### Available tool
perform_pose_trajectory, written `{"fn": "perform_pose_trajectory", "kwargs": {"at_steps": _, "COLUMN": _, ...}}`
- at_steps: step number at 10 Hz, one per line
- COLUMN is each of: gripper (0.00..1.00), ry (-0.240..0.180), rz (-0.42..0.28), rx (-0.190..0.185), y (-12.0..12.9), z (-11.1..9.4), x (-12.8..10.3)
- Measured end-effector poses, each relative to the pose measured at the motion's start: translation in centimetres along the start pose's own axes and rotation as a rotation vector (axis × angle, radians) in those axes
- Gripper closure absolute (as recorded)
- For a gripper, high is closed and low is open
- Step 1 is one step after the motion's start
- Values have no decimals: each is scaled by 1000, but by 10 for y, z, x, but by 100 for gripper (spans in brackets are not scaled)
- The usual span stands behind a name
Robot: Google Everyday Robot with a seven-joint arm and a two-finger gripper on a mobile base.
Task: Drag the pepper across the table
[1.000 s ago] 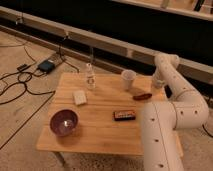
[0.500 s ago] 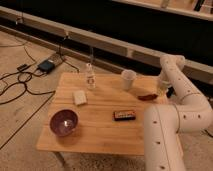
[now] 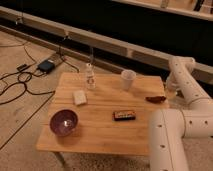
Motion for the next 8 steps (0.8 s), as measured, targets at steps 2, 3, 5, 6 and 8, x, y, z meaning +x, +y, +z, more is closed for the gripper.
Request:
{"fn": "perform_pose_trajectory", "kwargs": {"at_steps": 2, "gripper": 100, "ry": -1, "rz": 4, "rx": 1, "y": -2, "z": 0, "x": -3}}
{"fn": "perform_pose_trajectory", "kwargs": {"at_steps": 3, "gripper": 100, "ry": -2, "rz": 3, "rx": 2, "y": -2, "z": 1, "x": -2}}
{"fn": "perform_pose_trajectory", "kwargs": {"at_steps": 5, "gripper": 100, "ry": -2, "rz": -1, "rx": 1, "y": 0, "z": 0, "x": 0}}
{"fn": "perform_pose_trajectory", "kwargs": {"at_steps": 6, "gripper": 100, "ry": -2, "rz": 0, "rx": 1, "y": 0, "z": 0, "x": 0}}
{"fn": "perform_pose_trajectory", "kwargs": {"at_steps": 8, "gripper": 100, "ry": -2, "rz": 0, "rx": 3, "y": 0, "z": 1, "x": 0}}
